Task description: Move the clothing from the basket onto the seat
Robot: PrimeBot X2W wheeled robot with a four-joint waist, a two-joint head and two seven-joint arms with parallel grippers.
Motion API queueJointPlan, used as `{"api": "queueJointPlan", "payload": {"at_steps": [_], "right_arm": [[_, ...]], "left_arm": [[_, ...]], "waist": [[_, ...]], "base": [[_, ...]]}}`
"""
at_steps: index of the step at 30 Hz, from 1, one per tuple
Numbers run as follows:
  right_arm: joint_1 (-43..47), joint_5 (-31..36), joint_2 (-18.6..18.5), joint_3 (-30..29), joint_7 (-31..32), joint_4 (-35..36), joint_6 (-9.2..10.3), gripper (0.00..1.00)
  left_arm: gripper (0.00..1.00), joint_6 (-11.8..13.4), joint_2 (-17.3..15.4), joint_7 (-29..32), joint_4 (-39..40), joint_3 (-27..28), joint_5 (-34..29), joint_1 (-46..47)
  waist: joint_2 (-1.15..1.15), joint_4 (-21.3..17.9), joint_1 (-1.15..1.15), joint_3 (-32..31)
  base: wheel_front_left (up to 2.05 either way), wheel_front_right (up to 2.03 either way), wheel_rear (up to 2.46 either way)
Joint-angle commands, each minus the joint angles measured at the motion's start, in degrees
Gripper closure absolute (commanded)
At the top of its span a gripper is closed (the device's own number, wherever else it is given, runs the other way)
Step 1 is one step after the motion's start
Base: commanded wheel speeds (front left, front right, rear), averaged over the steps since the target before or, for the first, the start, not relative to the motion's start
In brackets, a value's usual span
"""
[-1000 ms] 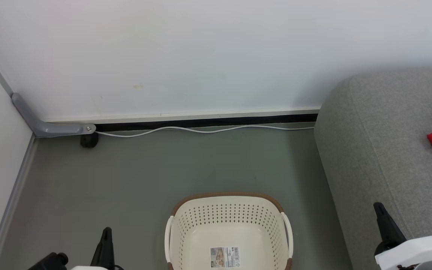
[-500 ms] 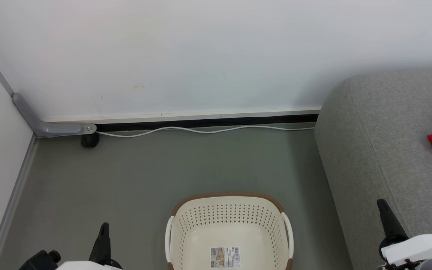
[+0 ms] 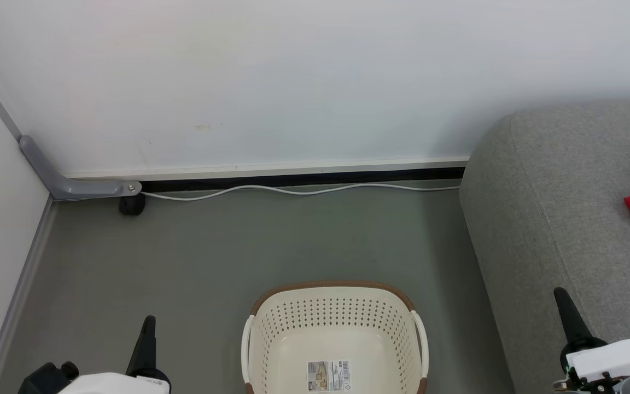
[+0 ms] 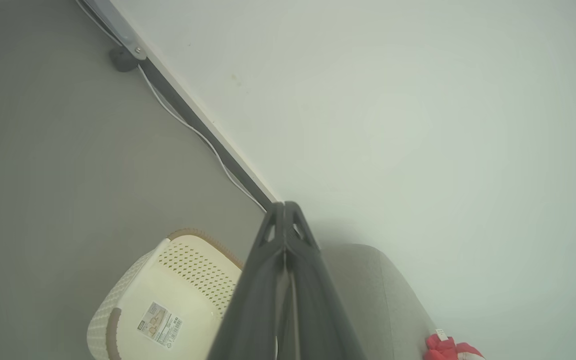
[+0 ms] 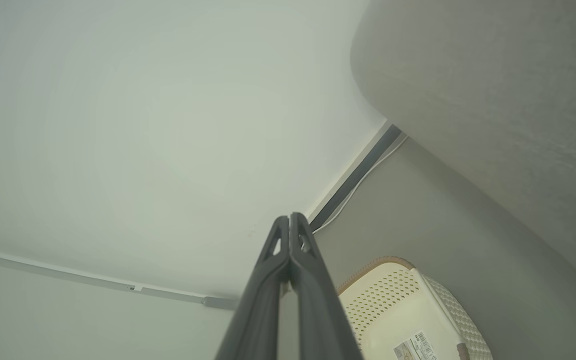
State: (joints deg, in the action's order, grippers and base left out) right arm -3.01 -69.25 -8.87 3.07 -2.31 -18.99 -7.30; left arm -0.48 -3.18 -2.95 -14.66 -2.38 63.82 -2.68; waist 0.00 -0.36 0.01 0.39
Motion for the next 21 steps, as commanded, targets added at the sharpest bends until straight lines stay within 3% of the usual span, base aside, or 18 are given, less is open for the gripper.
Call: {"api": "queueJointPlan", "payload": {"at_steps": [1,21], "right_arm": [[-2.4,-1.62,-0.37,-0.18,0.77,1.94,-0.12,1.0],[-2.71,-10.69,2.17,-3.97,4.01,3.22,-0.15,1.0]], "left_arm": [[1.0,-0.7,-0.85,0.37,1.25,1.75,1.73,3.59],[1.0,-3.35,-0.9,3.58,1.01,4.01,13.52,5.74]], "waist": [[0.0,0.01,0.0,-0.01],[0.0,0.16,0.0,-0.09]], "base": [[0.0,0.0,0.0],[0.0,0.0,0.0]]}}
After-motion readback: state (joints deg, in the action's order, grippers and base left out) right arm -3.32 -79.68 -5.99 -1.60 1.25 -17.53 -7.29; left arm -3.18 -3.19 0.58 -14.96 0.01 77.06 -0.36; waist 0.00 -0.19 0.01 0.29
